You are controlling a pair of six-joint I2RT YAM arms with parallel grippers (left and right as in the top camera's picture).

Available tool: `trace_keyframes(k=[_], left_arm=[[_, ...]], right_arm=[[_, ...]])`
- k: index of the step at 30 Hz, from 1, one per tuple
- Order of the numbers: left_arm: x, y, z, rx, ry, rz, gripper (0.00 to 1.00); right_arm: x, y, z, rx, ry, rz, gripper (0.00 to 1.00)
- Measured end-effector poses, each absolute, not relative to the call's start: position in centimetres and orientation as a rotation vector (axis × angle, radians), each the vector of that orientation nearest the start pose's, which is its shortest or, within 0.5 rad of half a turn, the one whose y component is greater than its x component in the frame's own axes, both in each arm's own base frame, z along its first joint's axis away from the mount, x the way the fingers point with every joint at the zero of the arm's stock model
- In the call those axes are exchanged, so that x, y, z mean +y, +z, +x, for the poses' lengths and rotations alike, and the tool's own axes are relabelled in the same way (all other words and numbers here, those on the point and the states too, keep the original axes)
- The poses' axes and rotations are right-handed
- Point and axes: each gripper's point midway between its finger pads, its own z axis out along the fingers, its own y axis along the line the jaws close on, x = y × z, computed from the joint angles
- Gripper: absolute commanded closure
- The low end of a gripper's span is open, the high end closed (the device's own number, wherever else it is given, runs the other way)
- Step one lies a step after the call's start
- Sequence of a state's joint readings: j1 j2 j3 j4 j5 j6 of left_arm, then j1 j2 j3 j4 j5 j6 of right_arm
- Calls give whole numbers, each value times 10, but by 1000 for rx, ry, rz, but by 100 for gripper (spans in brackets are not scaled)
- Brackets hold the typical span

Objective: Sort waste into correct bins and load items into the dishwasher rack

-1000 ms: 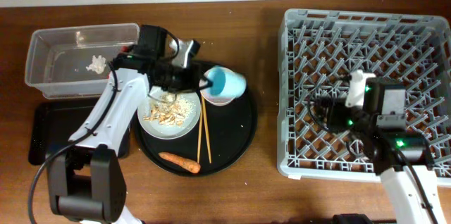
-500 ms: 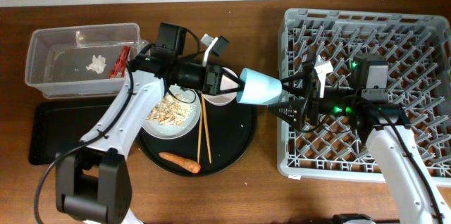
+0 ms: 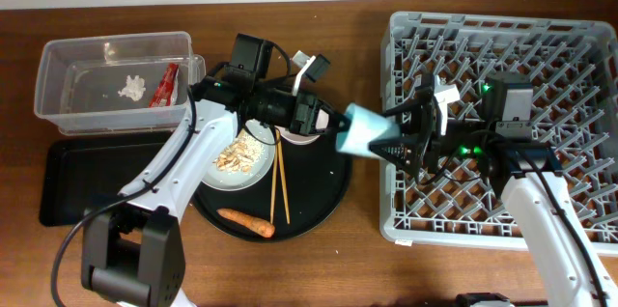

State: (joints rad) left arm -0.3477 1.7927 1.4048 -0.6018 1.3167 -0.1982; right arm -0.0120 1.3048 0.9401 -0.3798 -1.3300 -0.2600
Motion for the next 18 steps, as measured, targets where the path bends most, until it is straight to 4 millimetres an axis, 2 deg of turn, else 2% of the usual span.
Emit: trace_keyframes(k=[3,7,10,15,18], left_arm=[[-289,227,318,2292,-1821,672,42],[-283,213,330,2360,-1687,621,41],[-279,202,334,2420,-1610,581,37],[-254,162,318,2709,-1369,466,31],[-236,144,303,2863,-1229,439,29]], right_arm=[[163,256,289,1759,1305,-840,32],[159,243,294,1858,1255,-781,32],[157,239,297,1881,1236,-766,28],[153,228,297,1961,1207,-722,27],[140,199,300,2150,1086,-624,22]])
